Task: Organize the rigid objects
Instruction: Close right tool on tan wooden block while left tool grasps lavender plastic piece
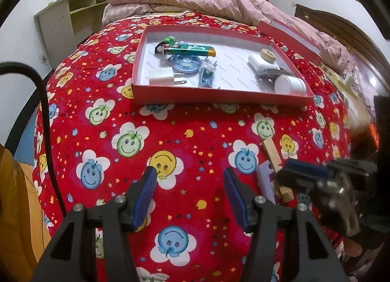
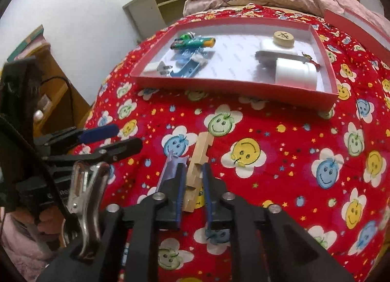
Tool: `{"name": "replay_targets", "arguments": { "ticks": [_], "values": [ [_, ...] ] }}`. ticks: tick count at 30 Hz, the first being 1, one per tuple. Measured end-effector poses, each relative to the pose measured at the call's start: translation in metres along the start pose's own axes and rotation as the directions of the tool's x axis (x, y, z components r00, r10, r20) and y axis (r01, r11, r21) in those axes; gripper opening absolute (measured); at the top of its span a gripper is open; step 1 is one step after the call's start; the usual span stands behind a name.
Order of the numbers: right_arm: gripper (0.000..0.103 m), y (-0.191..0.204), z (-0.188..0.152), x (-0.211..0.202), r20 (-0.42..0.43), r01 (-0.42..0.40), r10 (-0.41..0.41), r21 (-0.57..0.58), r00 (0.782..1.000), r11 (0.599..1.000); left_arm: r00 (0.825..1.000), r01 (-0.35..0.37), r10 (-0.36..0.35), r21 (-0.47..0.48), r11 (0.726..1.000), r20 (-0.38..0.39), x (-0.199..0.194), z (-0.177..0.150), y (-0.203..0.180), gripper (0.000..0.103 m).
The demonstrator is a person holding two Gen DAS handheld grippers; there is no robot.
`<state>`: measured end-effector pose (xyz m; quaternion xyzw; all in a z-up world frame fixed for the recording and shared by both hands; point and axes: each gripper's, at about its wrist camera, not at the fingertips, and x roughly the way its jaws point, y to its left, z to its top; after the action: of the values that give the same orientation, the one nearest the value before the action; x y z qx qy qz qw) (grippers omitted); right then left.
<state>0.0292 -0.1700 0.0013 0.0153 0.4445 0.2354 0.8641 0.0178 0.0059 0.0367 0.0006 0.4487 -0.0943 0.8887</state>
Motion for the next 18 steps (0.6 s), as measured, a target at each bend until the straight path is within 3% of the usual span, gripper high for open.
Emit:
{"name": "replay_targets", "arguments": {
  "ticks": [6, 9, 18],
  "values": [
    [0.023, 0.004, -0.002, 0.008, -0.002, 0.038, -0.039, -0.048, 0.999, 0.998, 1.000, -0.001, 0.001, 0.012, 1.000, 0.000, -0.003, -0.002, -0.002, 0.060],
    [0.012, 0.006, -0.003, 0.007, 0.008, 0.085, -0.085, -0.073, 0.996, 0.994, 1.000, -0.001, 0.001, 0.019, 1.000, -0.002, -0.004, -0.003, -0.005, 0.060],
    [0.012, -0.017, -0.012, -0.025, 0.057, 0.141, -0.138, -0.044, 0.989, 0.989, 0.999, 0.046, -0.045, 0.050, 0.998, -0.016, -0.006, -0.004, -0.023, 0.060]
  ]
}}
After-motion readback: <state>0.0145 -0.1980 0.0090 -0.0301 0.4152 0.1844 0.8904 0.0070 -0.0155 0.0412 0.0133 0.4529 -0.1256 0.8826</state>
